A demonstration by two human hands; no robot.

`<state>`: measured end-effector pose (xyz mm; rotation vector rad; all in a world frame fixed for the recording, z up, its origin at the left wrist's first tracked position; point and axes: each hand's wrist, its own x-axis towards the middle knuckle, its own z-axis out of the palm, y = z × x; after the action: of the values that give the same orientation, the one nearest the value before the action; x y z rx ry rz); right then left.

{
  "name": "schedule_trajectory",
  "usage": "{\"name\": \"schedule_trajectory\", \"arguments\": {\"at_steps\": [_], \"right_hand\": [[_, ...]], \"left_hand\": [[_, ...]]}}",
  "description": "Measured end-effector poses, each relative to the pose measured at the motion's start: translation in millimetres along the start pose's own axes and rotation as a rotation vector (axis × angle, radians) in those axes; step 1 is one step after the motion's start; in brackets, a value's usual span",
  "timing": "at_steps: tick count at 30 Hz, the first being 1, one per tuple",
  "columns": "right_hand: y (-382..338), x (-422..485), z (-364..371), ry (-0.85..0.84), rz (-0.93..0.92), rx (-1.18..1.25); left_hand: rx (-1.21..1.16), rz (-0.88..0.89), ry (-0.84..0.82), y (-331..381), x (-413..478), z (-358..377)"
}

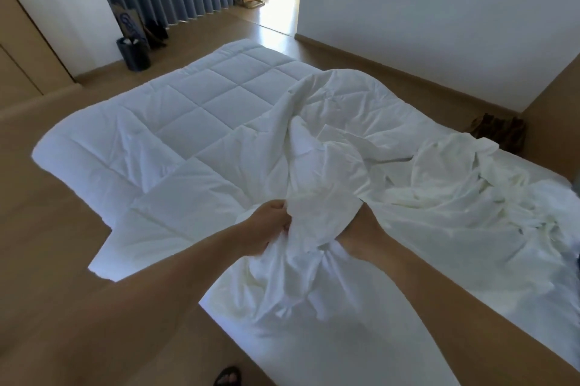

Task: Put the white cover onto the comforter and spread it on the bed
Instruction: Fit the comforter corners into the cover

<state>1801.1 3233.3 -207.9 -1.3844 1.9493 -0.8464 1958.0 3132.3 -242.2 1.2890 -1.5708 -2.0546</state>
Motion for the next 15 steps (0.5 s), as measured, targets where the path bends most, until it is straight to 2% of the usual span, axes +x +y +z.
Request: {"name": "schedule_trajectory", "arguments": {"at_steps": [2, 5, 7, 8, 9, 10, 12, 14, 15], "right_hand": [[-1.6, 7.1, -5.1, -0.024, -0.079, -0.08], [-4.5, 20.4, -17.6, -0.052, -0.197, -0.291], [0.6, 32.2, -32.3, 0.019, -0.175, -0.345], [1.3, 38.1, -42.0, 0.076, -0.129, -0.282], [2.6, 45.6, -49.7, 0.139, -0.073, -0.183], [-0.8, 51.3, -53.1, 0.161, -0.036, -0.115], [-8.1, 62.4, -45.2, 0.115, -0.035, -0.076], [-18.7, 72.6, -26.3, 0.046, -0.001, -0.074], [-20.9, 78.9, -16.4, 0.034, 0.026, -0.059]], "left_hand": [[0.21, 0.128, -0.023, 2.6, 1.5, -13.7], [0.9, 0.26, 0.195, -11.9, 15.2, -64.3], [1.207, 0.098, 0.327, -36.3, 14.0, -108.6], [1.256, -0.002, 0.368, -47.1, 9.7, -124.1], [1.227, -0.043, 0.416, -52.3, 8.8, -130.9], [1.16, 0.018, 0.466, -49.6, 9.5, -129.1], [0.901, 0.311, 0.532, -24.1, 12.7, -100.6], [0.729, 0.564, 0.405, 12.7, 13.6, -59.7], [0.717, 0.616, 0.303, 27.7, 13.5, -42.2]]}}
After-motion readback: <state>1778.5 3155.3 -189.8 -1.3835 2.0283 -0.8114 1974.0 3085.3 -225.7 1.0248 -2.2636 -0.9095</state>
